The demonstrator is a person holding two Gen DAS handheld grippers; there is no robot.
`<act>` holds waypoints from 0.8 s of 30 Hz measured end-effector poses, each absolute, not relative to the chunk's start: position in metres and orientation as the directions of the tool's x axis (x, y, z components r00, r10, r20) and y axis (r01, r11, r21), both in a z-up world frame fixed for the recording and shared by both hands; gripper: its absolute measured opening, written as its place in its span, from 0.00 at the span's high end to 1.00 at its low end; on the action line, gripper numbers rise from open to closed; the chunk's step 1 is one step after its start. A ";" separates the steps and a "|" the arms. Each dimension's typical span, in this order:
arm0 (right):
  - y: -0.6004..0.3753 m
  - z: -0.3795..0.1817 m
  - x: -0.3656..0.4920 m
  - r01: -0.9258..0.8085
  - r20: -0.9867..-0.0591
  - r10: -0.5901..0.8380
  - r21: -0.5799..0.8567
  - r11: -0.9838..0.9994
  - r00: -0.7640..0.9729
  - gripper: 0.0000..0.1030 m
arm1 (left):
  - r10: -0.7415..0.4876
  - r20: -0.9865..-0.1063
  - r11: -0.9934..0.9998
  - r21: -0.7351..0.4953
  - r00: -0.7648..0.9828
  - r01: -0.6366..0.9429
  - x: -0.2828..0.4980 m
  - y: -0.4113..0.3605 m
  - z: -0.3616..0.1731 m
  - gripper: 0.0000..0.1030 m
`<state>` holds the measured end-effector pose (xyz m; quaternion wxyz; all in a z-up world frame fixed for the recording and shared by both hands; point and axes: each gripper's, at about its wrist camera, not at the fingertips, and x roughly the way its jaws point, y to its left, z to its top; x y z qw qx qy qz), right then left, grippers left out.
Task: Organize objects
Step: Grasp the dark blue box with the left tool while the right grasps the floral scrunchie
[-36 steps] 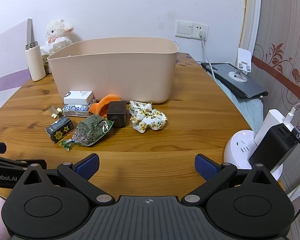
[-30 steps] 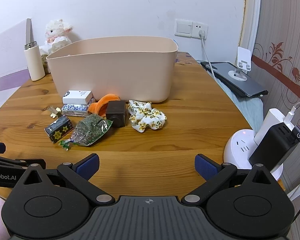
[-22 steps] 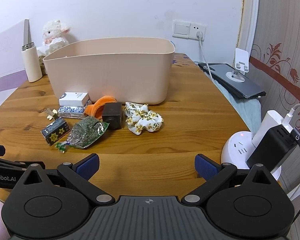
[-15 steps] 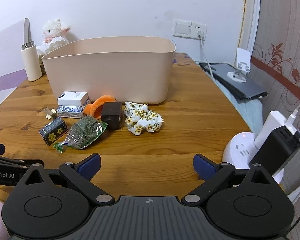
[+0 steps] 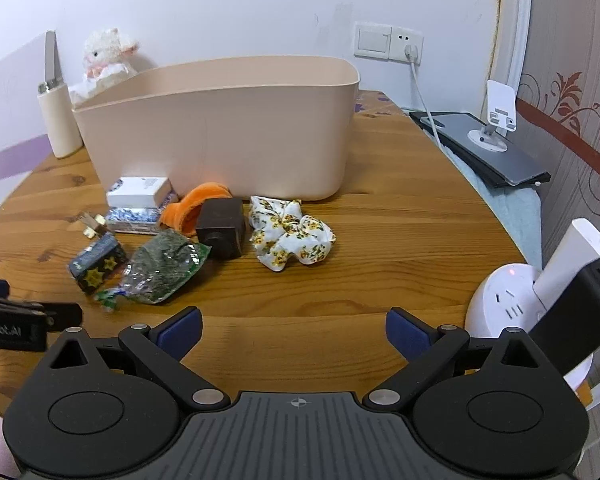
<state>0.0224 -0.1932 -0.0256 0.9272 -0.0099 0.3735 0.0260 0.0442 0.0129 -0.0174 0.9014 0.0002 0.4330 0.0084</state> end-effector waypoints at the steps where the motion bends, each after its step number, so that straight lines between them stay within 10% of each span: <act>1: -0.192 -0.027 0.025 -0.055 -0.695 0.026 -0.019 0.998 0.718 0.03 | 0.019 -0.780 1.000 0.011 0.626 -0.016 0.047 0.014 -0.018 0.00; 24: -0.189 -0.055 0.094 -0.109 -0.701 0.022 -0.079 0.991 0.713 0.01 | -0.025 -0.759 0.999 0.012 0.650 0.052 0.101 0.025 -0.036 0.00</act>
